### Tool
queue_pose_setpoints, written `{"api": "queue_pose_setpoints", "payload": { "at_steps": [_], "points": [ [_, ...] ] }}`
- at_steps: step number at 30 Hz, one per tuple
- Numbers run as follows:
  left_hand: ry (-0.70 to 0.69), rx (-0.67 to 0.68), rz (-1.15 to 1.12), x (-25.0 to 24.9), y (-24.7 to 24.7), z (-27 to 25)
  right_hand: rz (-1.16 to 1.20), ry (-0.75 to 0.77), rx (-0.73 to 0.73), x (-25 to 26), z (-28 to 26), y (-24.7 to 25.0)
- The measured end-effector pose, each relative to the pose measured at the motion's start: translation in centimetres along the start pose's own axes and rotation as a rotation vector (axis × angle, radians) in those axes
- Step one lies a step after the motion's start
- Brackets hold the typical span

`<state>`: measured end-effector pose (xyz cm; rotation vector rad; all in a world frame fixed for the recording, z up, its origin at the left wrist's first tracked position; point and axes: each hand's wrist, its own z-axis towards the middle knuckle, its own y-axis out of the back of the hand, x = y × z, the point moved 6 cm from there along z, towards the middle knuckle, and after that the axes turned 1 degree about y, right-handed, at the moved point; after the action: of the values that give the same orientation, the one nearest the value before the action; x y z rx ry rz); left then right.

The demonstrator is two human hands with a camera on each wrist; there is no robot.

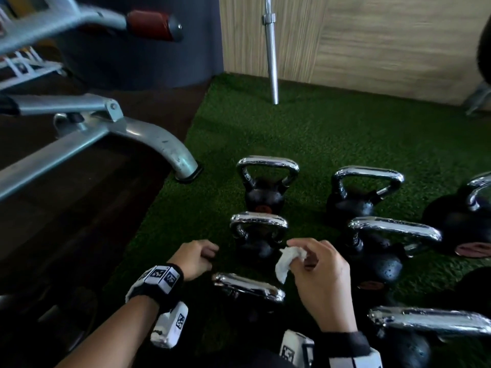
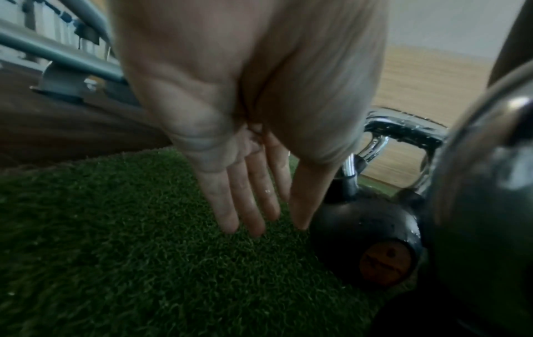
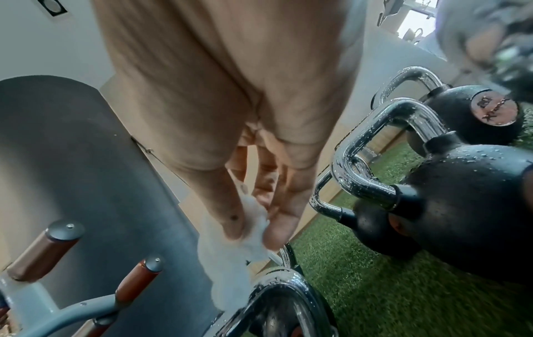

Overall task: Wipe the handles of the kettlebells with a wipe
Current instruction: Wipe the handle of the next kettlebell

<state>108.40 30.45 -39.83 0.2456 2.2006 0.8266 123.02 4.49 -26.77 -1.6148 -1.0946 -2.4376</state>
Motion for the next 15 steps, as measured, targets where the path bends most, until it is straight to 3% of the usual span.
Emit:
{"api": "queue_pose_setpoints", "payload": {
  "at_steps": [5, 10, 15],
  "points": [
    [0.035, 0.031, -0.085, -1.0, -1.2, 2.8, 0.038, -0.015, -0.093, -0.1, 2.9, 0.2],
    [-0.057, 0.055, -0.087, -3.0, -2.5, 5.5, -0.004, 0.023, -0.114, 0.2, 5.5, -0.8],
    [-0.079, 0.058, -0.193, -4.6, -3.9, 6.9, -0.100, -0.070, -0.050, 0.5, 7.5, -1.2]
  ]
}}
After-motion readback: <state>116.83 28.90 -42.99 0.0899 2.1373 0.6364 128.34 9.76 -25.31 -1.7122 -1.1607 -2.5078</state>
